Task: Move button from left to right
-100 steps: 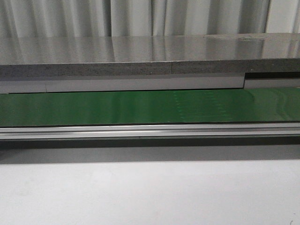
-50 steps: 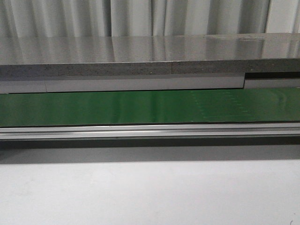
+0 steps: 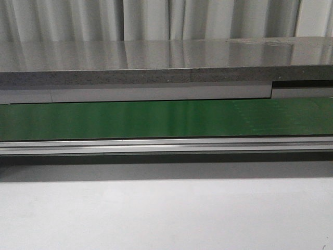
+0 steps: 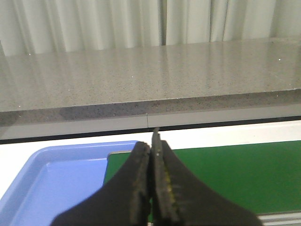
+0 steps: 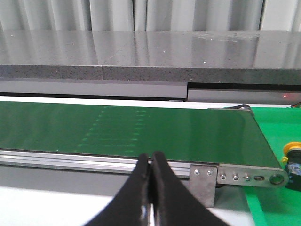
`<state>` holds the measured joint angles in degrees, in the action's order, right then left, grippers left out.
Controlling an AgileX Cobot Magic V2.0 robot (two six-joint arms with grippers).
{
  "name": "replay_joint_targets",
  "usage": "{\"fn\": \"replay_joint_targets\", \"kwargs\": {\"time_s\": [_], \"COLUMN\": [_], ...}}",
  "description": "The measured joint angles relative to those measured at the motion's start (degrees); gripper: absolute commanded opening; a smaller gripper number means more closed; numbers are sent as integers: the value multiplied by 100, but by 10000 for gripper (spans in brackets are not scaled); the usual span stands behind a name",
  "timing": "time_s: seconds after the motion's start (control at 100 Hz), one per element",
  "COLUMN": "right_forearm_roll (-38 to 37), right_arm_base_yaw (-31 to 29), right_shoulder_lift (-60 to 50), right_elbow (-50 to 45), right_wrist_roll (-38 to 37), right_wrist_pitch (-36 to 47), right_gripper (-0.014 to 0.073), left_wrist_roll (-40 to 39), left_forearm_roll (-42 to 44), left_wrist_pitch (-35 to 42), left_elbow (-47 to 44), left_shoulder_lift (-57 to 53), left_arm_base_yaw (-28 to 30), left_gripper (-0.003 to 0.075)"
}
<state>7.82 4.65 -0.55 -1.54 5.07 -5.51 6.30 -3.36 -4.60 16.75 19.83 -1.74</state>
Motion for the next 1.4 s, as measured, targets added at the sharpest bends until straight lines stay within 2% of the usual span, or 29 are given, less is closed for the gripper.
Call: {"fn": "replay_joint_targets", "kwargs": {"time_s": [0.19,0.43,0.8,1.4], "right_forearm_roll": [0,0,0,0], "right_arm_base_yaw": [0,0,0,0], "right_shoulder_lift": [0,0,0,0], "right_elbow": [0,0,0,0], "right_wrist_roll": [0,-4,-4,-14], "right_wrist_pitch": [0,0,14,14], "right_gripper": [-68,-68,-68,-68], "left_wrist_roll": [-22,-758,-875,-878], "left_forearm_roll": [279,733,773,773], "left_wrist_pitch": [4,4,261,268], "left_elbow": [-648,-1531,-1645,-1645], "left_shoulder_lift": [-939,-1993,-2004,-2004], "left_arm_base_yaw": [0,0,0,0], "left_gripper": [-19,-19,-19,-19]}}
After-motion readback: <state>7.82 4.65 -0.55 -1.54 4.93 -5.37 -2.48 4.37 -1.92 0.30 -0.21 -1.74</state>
